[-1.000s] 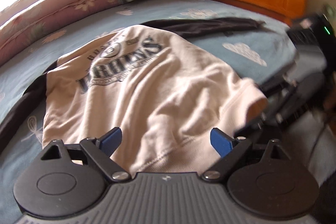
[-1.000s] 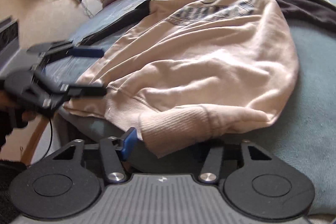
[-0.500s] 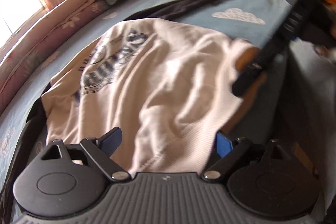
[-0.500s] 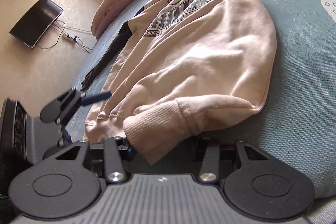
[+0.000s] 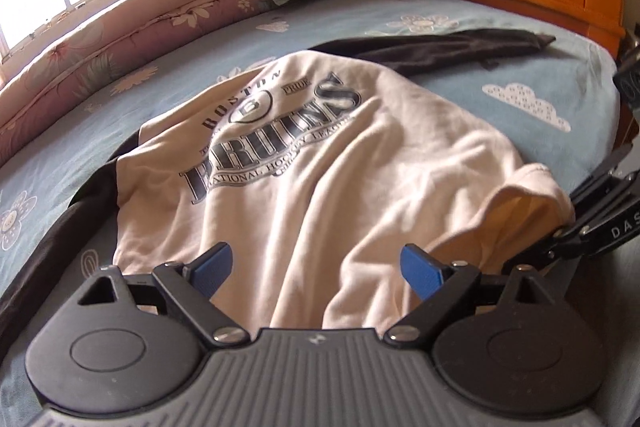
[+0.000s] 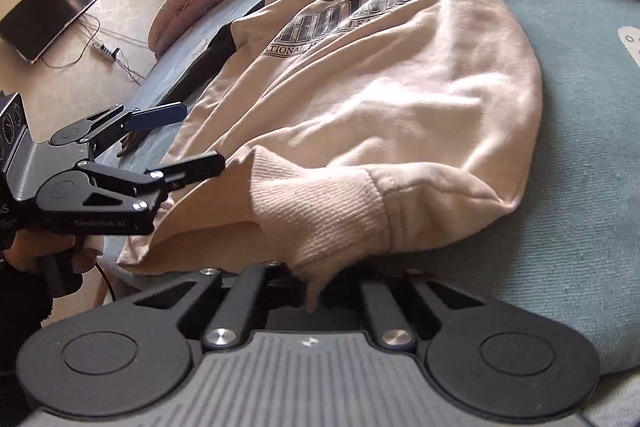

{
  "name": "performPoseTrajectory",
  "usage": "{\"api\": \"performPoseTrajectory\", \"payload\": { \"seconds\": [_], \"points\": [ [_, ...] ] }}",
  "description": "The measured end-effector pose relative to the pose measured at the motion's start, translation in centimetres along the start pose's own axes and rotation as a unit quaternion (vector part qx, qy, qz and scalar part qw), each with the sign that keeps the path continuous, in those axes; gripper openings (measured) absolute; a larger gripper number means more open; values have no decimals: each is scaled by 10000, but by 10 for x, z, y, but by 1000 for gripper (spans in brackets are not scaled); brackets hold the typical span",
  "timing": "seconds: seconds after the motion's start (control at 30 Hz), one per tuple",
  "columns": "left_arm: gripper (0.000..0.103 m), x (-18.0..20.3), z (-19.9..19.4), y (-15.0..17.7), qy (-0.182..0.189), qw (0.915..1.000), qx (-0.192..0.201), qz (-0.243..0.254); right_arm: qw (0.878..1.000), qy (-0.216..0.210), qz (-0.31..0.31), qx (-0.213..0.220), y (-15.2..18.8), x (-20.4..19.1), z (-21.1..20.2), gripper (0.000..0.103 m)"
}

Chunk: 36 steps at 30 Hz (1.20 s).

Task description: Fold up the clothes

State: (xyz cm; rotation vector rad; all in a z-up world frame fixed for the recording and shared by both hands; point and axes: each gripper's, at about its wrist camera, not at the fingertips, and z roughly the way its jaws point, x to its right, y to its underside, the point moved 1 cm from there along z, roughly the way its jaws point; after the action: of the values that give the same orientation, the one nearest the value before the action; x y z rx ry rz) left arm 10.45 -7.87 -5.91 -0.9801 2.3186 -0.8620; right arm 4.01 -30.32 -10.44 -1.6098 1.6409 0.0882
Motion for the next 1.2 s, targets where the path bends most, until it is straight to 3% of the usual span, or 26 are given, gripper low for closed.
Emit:
{"api": "performPoseTrajectory", "payload": {
  "seconds": [0.17,0.33,0.5,0.6,0.67,0.73,0.8,0.9,0.97,1.07,1.13,1.2],
  "points": [
    [91,-1,-18,0,16,9999,116,41,9996,3,53,275,-1,-1,-33,7],
    [91,1,-30,6,48,9999,106,120,9988,-105,391,281,1,9,-68,7],
    [91,0,-31,17,30,9998,-60,190,9964,155,776,-318,17,31,-62,8],
    [91,-5,-35,25,-42,9996,-195,208,9945,549,650,-603,26,30,-53,22],
    [91,-8,-37,31,-90,9993,-285,219,9944,736,484,-576,25,25,-59,28],
    [91,-11,-40,37,-138,9989,-375,231,9948,799,388,-508,21,22,-71,54],
    [91,-20,-45,44,-206,9987,-459,86,9943,954,293,-380,17,21,-85,67],
    [91,-41,-54,54,-150,9965,-567,-597,9941,988,454,-50,9,27,-102,68],
    [91,-58,-60,59,-47,9904,-624,-1233,9932,1011,575,95,4,32,-105,68],
    [91,-82,-65,67,52,9739,-659,-2173,9917,1039,735,200,0,37,-100,68],
    [90,-97,-63,77,197,9575,-733,-2784,9915,998,801,216,-1,37,-94,68],
    [89,-110,-56,89,568,9339,-924,-3406,9922,938,790,232,-2,33,-90,68]
  ]
}}
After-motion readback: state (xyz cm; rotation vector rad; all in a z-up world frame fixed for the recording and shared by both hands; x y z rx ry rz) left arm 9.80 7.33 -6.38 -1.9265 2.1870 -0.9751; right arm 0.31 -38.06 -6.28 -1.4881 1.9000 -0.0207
